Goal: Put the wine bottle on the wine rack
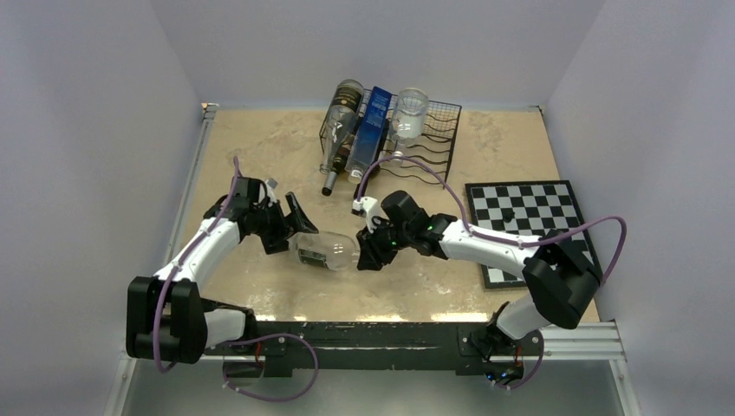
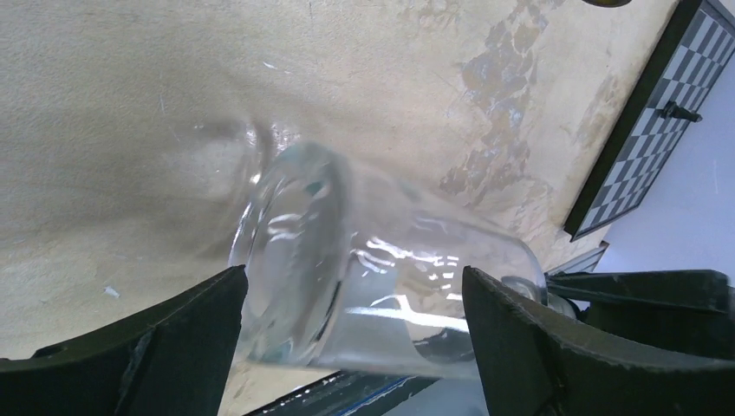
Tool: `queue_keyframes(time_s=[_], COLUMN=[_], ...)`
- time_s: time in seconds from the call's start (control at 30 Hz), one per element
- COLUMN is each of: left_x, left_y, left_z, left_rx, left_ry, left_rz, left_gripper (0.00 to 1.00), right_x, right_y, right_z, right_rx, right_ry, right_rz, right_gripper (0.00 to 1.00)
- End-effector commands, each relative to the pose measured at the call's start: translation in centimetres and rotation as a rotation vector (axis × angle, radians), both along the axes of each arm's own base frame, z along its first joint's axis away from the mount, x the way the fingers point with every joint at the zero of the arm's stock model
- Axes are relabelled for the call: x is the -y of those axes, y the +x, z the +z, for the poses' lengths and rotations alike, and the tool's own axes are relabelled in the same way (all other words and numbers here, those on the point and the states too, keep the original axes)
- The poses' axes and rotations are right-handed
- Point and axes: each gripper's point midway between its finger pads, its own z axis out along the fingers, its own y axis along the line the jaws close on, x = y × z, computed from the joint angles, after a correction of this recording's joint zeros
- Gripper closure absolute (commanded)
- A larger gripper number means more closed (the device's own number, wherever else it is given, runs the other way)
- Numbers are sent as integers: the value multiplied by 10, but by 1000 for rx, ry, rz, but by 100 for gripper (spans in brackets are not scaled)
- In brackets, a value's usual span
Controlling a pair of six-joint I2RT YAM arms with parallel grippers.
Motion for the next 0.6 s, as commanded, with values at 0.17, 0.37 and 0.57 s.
queue_keyframes(time_s=[0.17,0.37,0.57], left_x=[-28,-44,-49], left_y=[22,25,26], left_z=[29,38,45], left_rx=[113,154,184], left_ry=[169,247,271], left_rz=[85,135,149], left_gripper=[4,4,4], right_x=[27,30,28], right_y=[34,35,53], right_z=[-27,-39,-44], right_rx=[140,178,254], right_ry=[-196,-246,-217], right_rz=[-142,-138,-221], right_gripper=[100,100,100])
